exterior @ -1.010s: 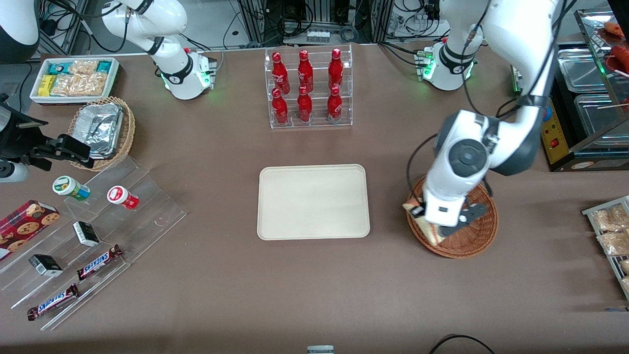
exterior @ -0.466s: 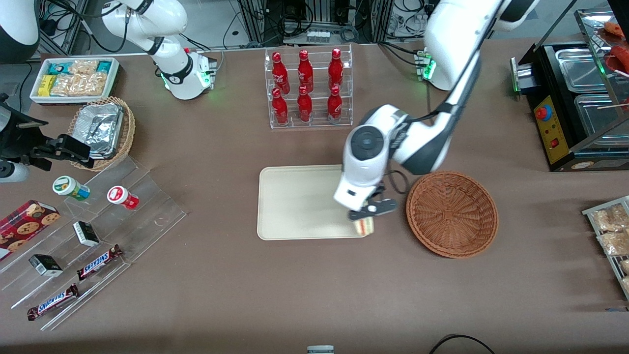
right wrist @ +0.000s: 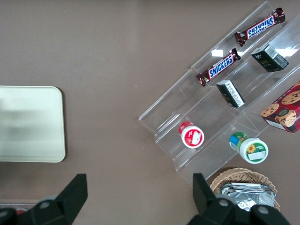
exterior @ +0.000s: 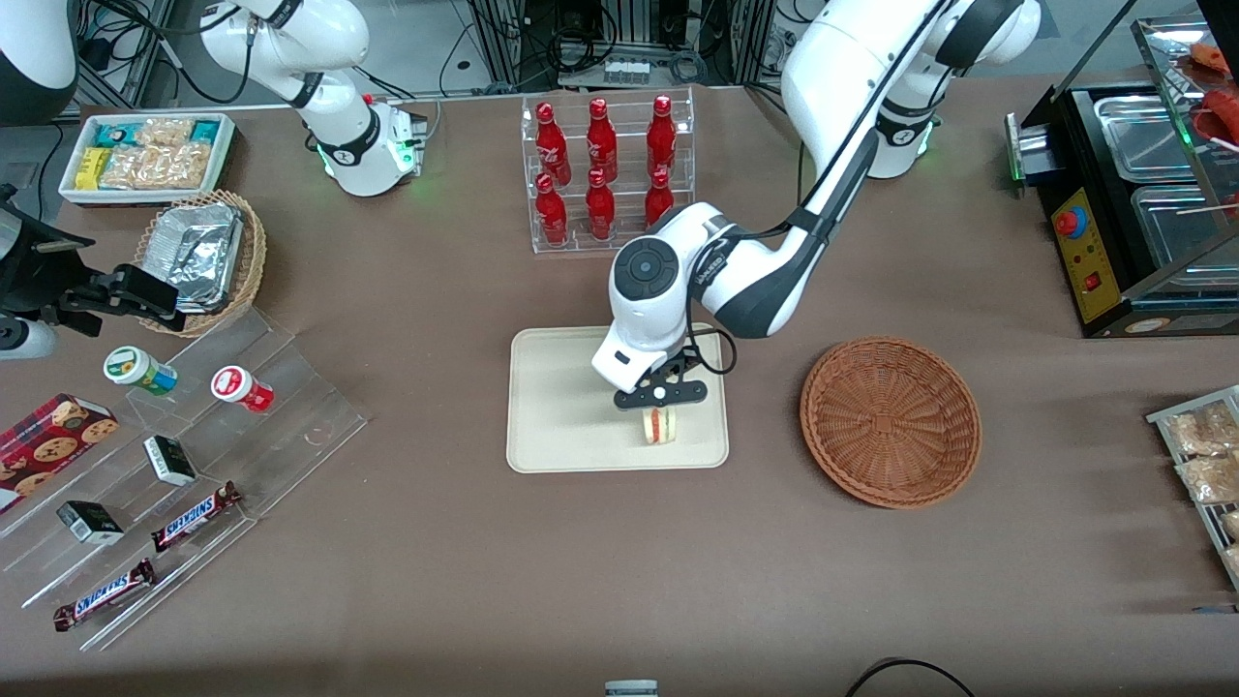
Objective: Place sandwich from basket to tray
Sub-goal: 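Lower the sandwich onto the tray and open the left gripper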
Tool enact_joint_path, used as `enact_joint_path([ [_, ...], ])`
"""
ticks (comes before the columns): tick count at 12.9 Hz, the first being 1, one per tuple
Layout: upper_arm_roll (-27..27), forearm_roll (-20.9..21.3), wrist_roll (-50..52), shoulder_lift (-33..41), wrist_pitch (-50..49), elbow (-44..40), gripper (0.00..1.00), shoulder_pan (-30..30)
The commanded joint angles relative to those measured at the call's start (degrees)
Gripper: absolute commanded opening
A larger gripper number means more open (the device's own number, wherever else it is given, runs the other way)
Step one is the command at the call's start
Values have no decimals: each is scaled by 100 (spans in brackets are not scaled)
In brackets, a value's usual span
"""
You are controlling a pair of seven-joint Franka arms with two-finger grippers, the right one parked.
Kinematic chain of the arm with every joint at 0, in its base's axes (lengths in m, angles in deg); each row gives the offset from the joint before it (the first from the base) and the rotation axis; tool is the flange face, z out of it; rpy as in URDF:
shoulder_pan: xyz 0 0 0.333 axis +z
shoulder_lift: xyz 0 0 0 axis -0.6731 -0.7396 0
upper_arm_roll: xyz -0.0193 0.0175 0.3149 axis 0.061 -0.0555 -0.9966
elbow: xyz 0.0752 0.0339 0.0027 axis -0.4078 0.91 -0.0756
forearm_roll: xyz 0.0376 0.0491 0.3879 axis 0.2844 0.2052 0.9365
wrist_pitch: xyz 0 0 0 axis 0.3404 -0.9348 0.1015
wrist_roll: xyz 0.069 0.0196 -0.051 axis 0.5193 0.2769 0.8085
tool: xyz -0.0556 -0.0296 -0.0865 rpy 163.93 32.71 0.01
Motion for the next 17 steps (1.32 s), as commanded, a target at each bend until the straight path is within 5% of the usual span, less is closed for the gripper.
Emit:
enact_joint_path([
  [1,-5,-14,-82,-306,126,-218,0,-157],
  [6,-5,-22,-11,-561,469,-245,0,-298],
  [7,-5,-22,-20,-579,469,-253,10,-298],
  [9,-14,-22,-90,-597,469,-245,79,-298],
  [10,-14,-14,-90,-580,469,-245,98,-298],
  [14,-57,-241,24,25,-38,-341,99,-228],
  [17,-565,-409,312,903,-1056,-324,99,-228],
])
